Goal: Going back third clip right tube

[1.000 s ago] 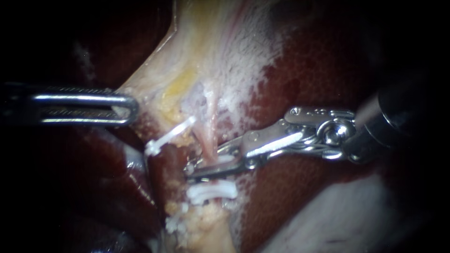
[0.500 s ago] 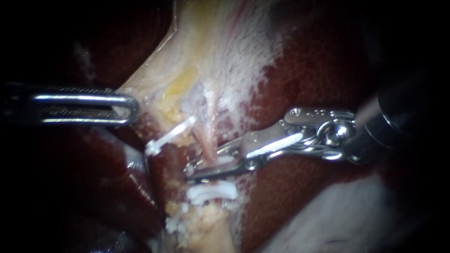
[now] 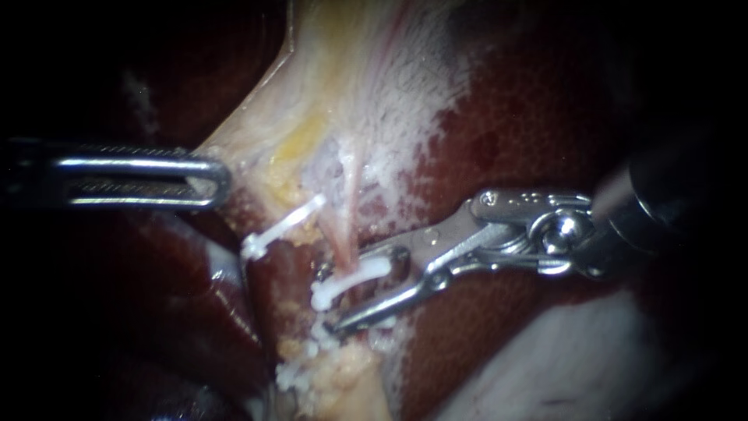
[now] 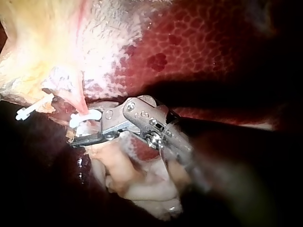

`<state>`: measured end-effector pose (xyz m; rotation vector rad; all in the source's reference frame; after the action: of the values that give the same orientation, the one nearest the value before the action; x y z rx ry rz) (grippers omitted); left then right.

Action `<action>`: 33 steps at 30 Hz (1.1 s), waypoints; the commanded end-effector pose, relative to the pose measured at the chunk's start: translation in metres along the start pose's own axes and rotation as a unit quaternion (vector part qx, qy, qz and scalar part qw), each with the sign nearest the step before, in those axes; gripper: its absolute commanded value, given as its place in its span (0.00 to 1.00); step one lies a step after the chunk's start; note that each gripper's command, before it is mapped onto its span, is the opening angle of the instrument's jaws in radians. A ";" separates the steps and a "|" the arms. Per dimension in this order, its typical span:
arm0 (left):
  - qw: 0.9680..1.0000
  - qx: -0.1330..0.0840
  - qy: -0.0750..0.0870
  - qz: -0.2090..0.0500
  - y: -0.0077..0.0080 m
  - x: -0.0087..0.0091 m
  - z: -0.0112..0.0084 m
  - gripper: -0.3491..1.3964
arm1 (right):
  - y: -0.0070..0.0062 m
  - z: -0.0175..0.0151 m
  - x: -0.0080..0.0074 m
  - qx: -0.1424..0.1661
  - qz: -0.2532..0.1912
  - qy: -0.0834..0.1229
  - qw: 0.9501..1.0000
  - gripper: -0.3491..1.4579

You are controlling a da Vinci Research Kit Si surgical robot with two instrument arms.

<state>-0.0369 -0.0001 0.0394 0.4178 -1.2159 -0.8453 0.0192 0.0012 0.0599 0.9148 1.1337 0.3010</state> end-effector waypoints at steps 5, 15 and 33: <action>1.000 -0.001 0.000 0.000 0.0000 0.0000 0.0000 0.00 | -0.0006 -0.0019 -0.0002 -0.012 -0.010 0.004 1.000 0.48; 1.000 -0.001 0.000 0.000 0.0002 0.0001 0.0000 0.00 | -0.0021 -0.0075 -0.0008 -0.042 -0.040 0.014 0.998 0.49; 1.000 -0.004 -0.001 0.001 0.0021 0.0009 0.0000 0.00 | -0.0034 -0.0117 -0.0005 -0.071 -0.071 0.018 0.995 0.51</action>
<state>-0.0360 0.0006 0.0416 0.4070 -1.2137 -0.8490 0.0079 0.0043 0.0562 0.7037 1.1894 0.2774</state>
